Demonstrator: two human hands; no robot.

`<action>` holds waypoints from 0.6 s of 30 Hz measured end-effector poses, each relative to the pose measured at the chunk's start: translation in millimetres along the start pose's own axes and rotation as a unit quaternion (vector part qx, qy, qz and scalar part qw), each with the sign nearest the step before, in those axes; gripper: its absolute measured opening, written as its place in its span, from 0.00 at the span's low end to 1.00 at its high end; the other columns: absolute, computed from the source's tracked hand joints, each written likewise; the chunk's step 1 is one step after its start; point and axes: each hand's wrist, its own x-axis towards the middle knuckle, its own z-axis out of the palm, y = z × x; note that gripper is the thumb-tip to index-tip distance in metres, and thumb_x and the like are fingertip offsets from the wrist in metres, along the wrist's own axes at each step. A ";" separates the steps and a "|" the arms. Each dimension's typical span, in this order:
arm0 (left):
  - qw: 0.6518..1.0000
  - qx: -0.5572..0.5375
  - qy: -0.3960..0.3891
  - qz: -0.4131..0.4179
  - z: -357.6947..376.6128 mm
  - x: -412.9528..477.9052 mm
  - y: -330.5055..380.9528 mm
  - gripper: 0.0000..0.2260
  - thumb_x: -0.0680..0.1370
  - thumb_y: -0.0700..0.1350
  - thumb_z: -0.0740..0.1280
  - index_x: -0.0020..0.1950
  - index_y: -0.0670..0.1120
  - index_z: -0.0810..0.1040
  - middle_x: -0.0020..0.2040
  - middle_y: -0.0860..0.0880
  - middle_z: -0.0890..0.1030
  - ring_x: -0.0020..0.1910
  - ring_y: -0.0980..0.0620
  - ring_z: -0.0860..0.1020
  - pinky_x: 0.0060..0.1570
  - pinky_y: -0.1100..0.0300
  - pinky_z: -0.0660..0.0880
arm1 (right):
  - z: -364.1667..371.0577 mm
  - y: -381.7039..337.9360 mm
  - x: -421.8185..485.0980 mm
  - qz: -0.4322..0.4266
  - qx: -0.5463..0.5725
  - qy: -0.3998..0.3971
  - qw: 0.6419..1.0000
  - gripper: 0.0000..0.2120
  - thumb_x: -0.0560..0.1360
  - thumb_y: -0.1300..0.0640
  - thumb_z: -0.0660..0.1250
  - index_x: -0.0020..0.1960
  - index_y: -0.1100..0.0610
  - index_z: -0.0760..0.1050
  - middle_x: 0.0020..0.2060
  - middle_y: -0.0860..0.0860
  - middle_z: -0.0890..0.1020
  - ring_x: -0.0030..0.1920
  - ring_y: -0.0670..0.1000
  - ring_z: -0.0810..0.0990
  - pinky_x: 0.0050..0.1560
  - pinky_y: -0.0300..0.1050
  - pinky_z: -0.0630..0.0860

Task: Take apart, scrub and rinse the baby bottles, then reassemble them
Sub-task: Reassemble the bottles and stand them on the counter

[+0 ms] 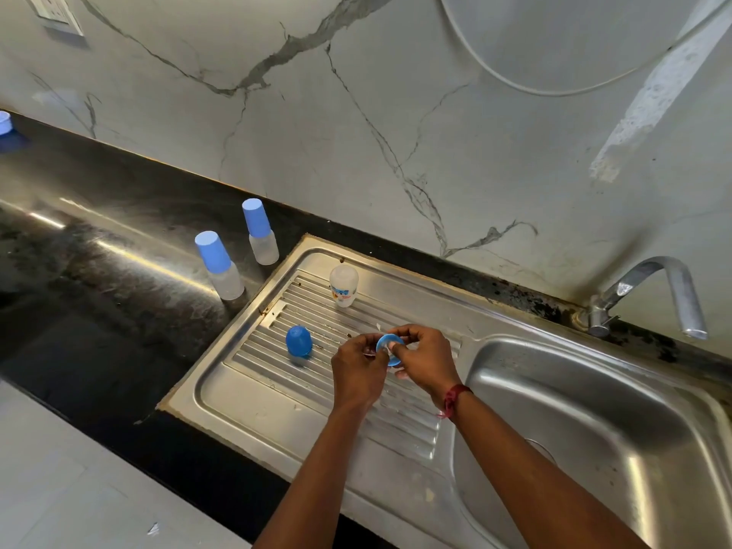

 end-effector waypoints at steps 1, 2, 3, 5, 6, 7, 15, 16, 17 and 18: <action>1.000 0.000 0.000 0.005 -0.6 0.5 1.2 0.12 0.78 0.43 0.72 0.61 0.44 0.82 0.52 0.48 0.84 0.47 0.55 0.80 0.44 0.73 0.74 | 0.0 -1.1 0.7 -0.008 -0.004 0.004 1.000 0.08 0.75 0.62 0.72 0.54 0.58 0.83 0.47 0.51 0.83 0.48 0.54 0.84 0.48 0.56 0.84; 1.000 -0.001 -0.001 0.007 -1.5 0.7 1.9 0.12 0.77 0.42 0.72 0.61 0.44 0.82 0.53 0.47 0.84 0.48 0.54 0.81 0.47 0.70 0.76 | -0.1 -2.8 0.5 -0.018 -0.008 0.008 1.000 0.07 0.75 0.61 0.73 0.53 0.58 0.84 0.47 0.51 0.83 0.48 0.54 0.84 0.48 0.56 0.84; 1.000 -0.002 -0.003 0.011 -2.0 0.8 2.4 0.12 0.78 0.42 0.72 0.61 0.44 0.82 0.53 0.47 0.84 0.49 0.54 0.81 0.50 0.67 0.78 | -0.2 -4.1 0.8 -0.026 -0.014 0.015 0.999 0.06 0.74 0.61 0.73 0.52 0.58 0.84 0.46 0.51 0.83 0.47 0.54 0.84 0.47 0.56 0.84; 1.000 0.001 -0.006 0.021 -2.2 0.9 3.8 0.12 0.78 0.42 0.71 0.61 0.44 0.82 0.54 0.47 0.84 0.49 0.54 0.81 0.49 0.69 0.77 | -2.4 -6.5 2.4 -0.039 -0.016 0.026 0.999 0.05 0.74 0.61 0.74 0.49 0.59 0.84 0.45 0.52 0.83 0.45 0.55 0.84 0.43 0.55 0.84; 1.000 0.006 -0.007 0.024 -2.2 0.9 4.9 0.11 0.78 0.42 0.71 0.61 0.44 0.82 0.54 0.47 0.84 0.49 0.54 0.81 0.47 0.73 0.74 | -3.6 -7.4 3.0 -0.042 -0.016 0.028 0.999 0.05 0.74 0.61 0.74 0.49 0.60 0.83 0.45 0.53 0.82 0.44 0.55 0.84 0.42 0.54 0.84; 1.000 0.011 -0.007 0.025 -1.9 0.9 6.1 0.11 0.78 0.43 0.70 0.61 0.44 0.82 0.54 0.47 0.83 0.49 0.55 0.80 0.45 0.76 0.71 | -4.0 -8.3 3.3 -0.042 -0.016 0.030 0.999 0.05 0.74 0.61 0.74 0.48 0.60 0.83 0.45 0.54 0.82 0.44 0.56 0.84 0.42 0.54 0.84; 1.000 -0.009 -0.004 0.015 -3.5 2.4 6.1 0.14 0.77 0.47 0.72 0.62 0.44 0.81 0.55 0.47 0.83 0.50 0.53 0.81 0.47 0.72 0.73 | 2.5 -6.0 2.6 -0.099 -0.088 0.033 0.991 0.08 0.74 0.59 0.74 0.53 0.58 0.82 0.48 0.49 0.79 0.48 0.52 0.80 0.51 0.52 0.83; 1.000 -0.011 -0.005 0.013 -3.8 2.7 5.8 0.15 0.77 0.47 0.72 0.62 0.44 0.81 0.56 0.47 0.83 0.51 0.53 0.81 0.48 0.70 0.74 | 1.8 -6.1 3.0 -0.097 -0.084 0.028 0.991 0.09 0.74 0.59 0.74 0.54 0.58 0.82 0.48 0.49 0.79 0.48 0.52 0.81 0.50 0.53 0.83; 1.000 -0.015 -0.007 0.011 -4.2 3.2 4.9 0.16 0.77 0.47 0.72 0.63 0.44 0.80 0.56 0.47 0.83 0.52 0.52 0.81 0.51 0.66 0.76 | 1.0 -6.4 3.6 -0.091 -0.074 0.022 0.993 0.09 0.74 0.59 0.74 0.54 0.57 0.82 0.49 0.49 0.79 0.49 0.53 0.81 0.50 0.53 0.83; 1.000 -0.022 -0.009 0.008 -4.4 4.0 4.0 0.16 0.77 0.48 0.72 0.64 0.44 0.80 0.57 0.47 0.83 0.52 0.51 0.81 0.53 0.62 0.78 | -0.4 -6.7 4.0 -0.084 -0.064 0.013 0.994 0.10 0.74 0.59 0.74 0.55 0.57 0.82 0.50 0.49 0.79 0.49 0.53 0.81 0.50 0.53 0.83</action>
